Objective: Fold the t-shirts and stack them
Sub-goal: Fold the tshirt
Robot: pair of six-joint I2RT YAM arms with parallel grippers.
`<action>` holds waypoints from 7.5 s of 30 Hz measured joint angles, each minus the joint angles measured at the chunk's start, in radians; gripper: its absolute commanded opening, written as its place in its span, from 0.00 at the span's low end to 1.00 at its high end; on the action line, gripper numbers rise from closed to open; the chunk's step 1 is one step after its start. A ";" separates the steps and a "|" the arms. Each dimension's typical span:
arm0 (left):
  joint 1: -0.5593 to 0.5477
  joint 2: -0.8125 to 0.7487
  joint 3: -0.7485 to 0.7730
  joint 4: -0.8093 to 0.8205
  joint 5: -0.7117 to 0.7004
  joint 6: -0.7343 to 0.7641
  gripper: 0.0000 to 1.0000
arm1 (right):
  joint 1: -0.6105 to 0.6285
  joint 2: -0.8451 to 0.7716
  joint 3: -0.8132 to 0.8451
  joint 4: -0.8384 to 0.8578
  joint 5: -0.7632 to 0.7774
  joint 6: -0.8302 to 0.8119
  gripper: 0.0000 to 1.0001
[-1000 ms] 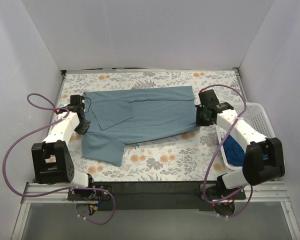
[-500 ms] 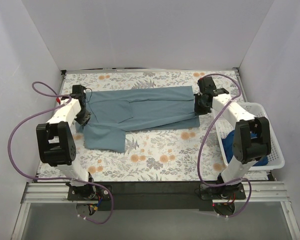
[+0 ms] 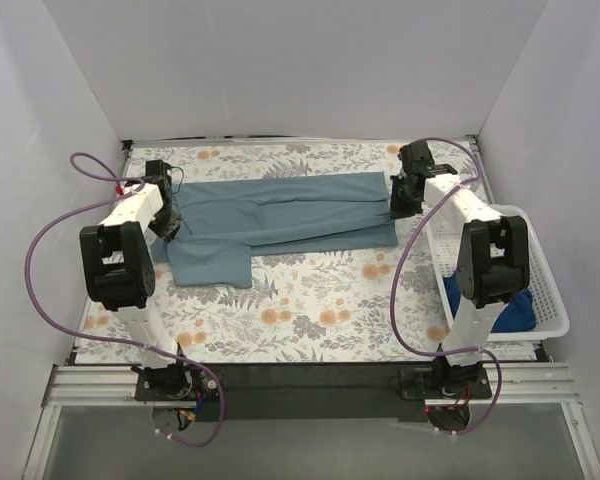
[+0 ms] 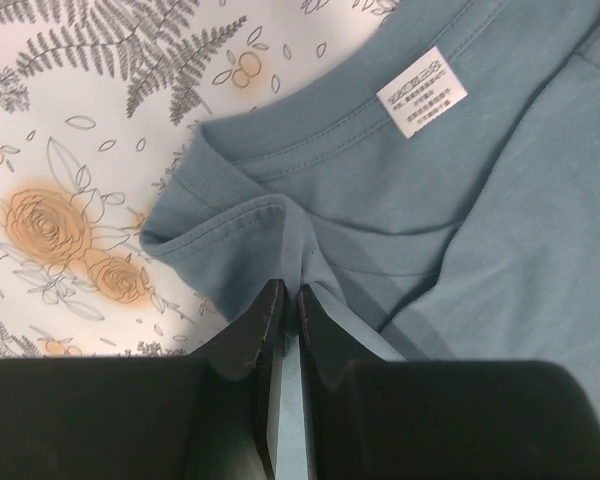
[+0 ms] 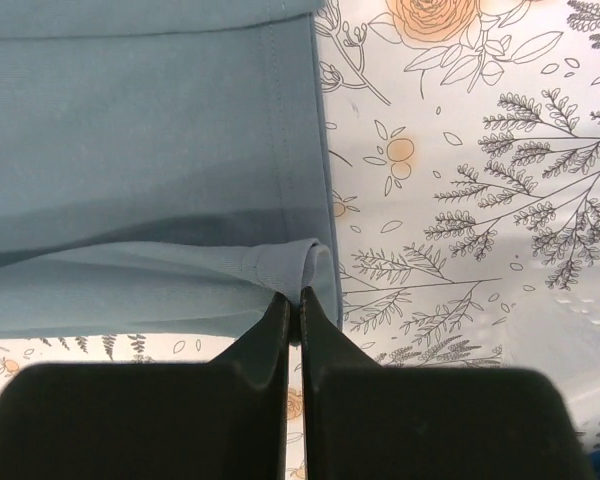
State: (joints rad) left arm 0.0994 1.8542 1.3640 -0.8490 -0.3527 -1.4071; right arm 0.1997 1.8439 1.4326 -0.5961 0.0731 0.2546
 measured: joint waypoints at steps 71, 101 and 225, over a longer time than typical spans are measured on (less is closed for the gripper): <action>-0.163 -0.404 -0.542 0.273 0.123 -0.299 0.00 | 0.272 -0.496 -0.605 0.195 -0.188 0.010 0.87; -0.163 0.121 0.154 0.373 0.100 -0.178 0.22 | 0.272 -0.555 -0.647 0.168 -0.155 0.011 0.91; -0.451 -0.313 -0.532 0.382 0.043 -0.186 0.70 | 0.623 0.238 0.028 0.471 0.406 -0.521 0.80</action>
State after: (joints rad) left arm -0.3511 1.5414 0.8318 -0.4667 -0.3092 -1.5932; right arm 0.8223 2.0823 1.4605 -0.1249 0.4786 -0.2665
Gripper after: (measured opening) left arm 0.696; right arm 0.792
